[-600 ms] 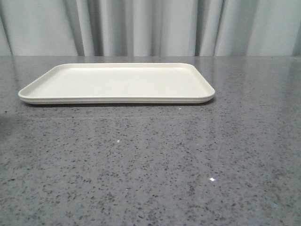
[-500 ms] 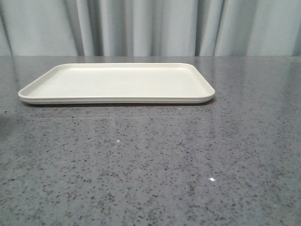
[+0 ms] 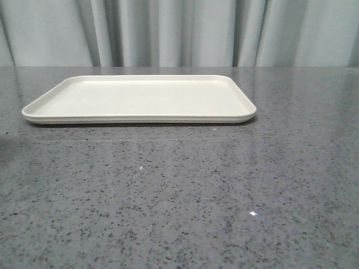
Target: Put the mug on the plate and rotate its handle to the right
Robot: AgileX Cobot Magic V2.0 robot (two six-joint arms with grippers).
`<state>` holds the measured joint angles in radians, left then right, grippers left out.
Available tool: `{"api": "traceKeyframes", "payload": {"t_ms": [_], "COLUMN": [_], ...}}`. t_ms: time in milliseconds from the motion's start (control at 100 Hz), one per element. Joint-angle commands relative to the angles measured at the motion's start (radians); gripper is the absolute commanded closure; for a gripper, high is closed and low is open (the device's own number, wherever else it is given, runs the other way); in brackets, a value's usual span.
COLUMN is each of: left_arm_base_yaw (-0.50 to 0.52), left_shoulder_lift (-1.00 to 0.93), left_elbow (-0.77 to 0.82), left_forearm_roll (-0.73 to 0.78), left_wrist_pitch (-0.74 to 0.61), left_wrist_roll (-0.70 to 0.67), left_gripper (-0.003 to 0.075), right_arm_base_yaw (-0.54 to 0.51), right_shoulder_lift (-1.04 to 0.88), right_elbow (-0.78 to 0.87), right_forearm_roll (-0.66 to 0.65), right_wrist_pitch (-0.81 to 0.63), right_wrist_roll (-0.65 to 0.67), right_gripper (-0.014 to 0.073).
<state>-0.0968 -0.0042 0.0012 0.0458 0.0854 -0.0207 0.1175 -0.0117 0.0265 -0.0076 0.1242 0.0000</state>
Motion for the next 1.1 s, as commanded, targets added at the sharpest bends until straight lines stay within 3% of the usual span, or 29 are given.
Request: {"api": "traceKeyframes", "payload": {"t_ms": [0, 290, 510, 600, 840, 1090], "left_arm_base_yaw": [0.004, 0.004, 0.004, 0.004, 0.004, 0.004], "left_shoulder_lift": [-0.029, -0.029, -0.029, -0.029, 0.04, 0.235], "left_elbow": [0.01, 0.008, -0.046, -0.094, -0.27, -0.545], "left_forearm_roll": [-0.001, -0.003, -0.137, -0.161, -0.204, -0.21], "left_wrist_pitch": [-0.085, -0.085, -0.079, -0.043, 0.102, 0.364], "left_wrist_roll": [-0.001, -0.001, -0.005, -0.005, -0.005, -0.005], "left_gripper": [0.074, 0.074, 0.074, 0.074, 0.074, 0.074], "right_arm_base_yaw": [-0.005, -0.005, -0.005, -0.005, -0.005, -0.005], "right_shoulder_lift": [-0.019, -0.019, -0.018, -0.016, 0.085, 0.298], "right_elbow": [0.001, 0.0, -0.025, -0.094, -0.377, -0.629], "right_forearm_roll": [-0.003, -0.003, -0.001, 0.001, 0.001, 0.001], "right_wrist_pitch": [-0.082, -0.116, -0.281, -0.198, 0.193, 0.385], "right_wrist_roll": [0.0, 0.0, 0.0, 0.0, 0.0, 0.0], "right_gripper": [0.0661, 0.0661, 0.0661, 0.0661, 0.0661, 0.0661]}}
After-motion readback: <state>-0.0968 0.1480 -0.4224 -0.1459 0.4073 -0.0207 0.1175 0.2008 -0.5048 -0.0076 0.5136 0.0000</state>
